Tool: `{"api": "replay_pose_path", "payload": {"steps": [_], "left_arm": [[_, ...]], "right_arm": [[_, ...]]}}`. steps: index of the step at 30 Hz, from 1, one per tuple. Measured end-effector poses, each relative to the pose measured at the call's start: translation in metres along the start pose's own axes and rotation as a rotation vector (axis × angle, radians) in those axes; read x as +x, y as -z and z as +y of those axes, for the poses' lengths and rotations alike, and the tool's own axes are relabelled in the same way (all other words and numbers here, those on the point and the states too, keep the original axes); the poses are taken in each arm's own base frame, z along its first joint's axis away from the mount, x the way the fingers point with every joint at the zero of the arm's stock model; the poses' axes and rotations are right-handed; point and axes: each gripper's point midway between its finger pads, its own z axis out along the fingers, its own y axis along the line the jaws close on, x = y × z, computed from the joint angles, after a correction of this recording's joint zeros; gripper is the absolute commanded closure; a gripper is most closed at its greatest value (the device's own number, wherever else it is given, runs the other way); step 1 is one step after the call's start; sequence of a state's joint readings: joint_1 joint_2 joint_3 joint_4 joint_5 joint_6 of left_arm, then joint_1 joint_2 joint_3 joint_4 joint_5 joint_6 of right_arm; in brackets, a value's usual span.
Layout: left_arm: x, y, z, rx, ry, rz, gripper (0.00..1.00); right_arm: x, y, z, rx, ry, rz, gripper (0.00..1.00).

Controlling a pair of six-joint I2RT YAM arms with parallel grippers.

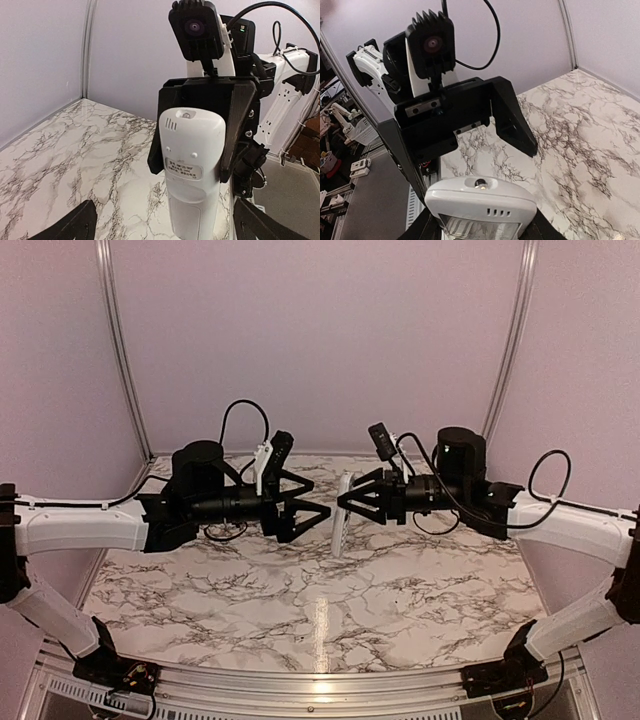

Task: Load the batteries into the remote control
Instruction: Pass from the left arm to the right, then place the remote control at the center of the board.

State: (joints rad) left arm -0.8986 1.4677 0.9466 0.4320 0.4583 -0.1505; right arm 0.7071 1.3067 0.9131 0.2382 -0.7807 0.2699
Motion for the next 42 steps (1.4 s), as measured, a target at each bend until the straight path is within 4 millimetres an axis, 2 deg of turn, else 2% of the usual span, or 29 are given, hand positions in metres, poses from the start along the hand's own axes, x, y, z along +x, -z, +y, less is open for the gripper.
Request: {"api": "replay_pose_path", "payload": {"steps": [4,7,10,13,17,26,32,42], "left_arm": [[-0.005,0.015,0.036,-0.175,0.045,-0.002,0.01],[-0.004,0.027,0.058,-0.282,0.084,-0.012,0.01],[0.002,0.039,0.065,-0.341,0.111,-0.018,0.01],[0.009,0.048,0.067,-0.370,0.130,-0.018,0.01],[0.019,0.055,0.071,-0.401,0.148,-0.015,0.01],[0.032,0.060,0.079,-0.447,0.171,-0.009,0.01],[0.036,0.062,0.081,-0.458,0.183,-0.011,0.01],[0.045,0.065,0.084,-0.472,0.196,-0.004,0.01]], "right_arm": [[0.012,-0.011,-0.039,0.149,-0.065,0.119,0.98],[0.039,-0.017,-0.077,0.273,-0.133,0.251,0.98],[0.080,-0.013,-0.110,0.384,-0.201,0.401,0.98],[0.117,-0.002,-0.134,0.485,-0.241,0.554,0.98],[0.133,0.004,-0.158,0.575,-0.224,0.682,0.99],[0.147,0.007,-0.196,0.681,-0.166,0.855,0.99],[0.169,0.002,-0.216,0.686,-0.174,0.945,0.96],[0.179,-0.002,-0.225,0.677,-0.192,0.979,0.91]]}}
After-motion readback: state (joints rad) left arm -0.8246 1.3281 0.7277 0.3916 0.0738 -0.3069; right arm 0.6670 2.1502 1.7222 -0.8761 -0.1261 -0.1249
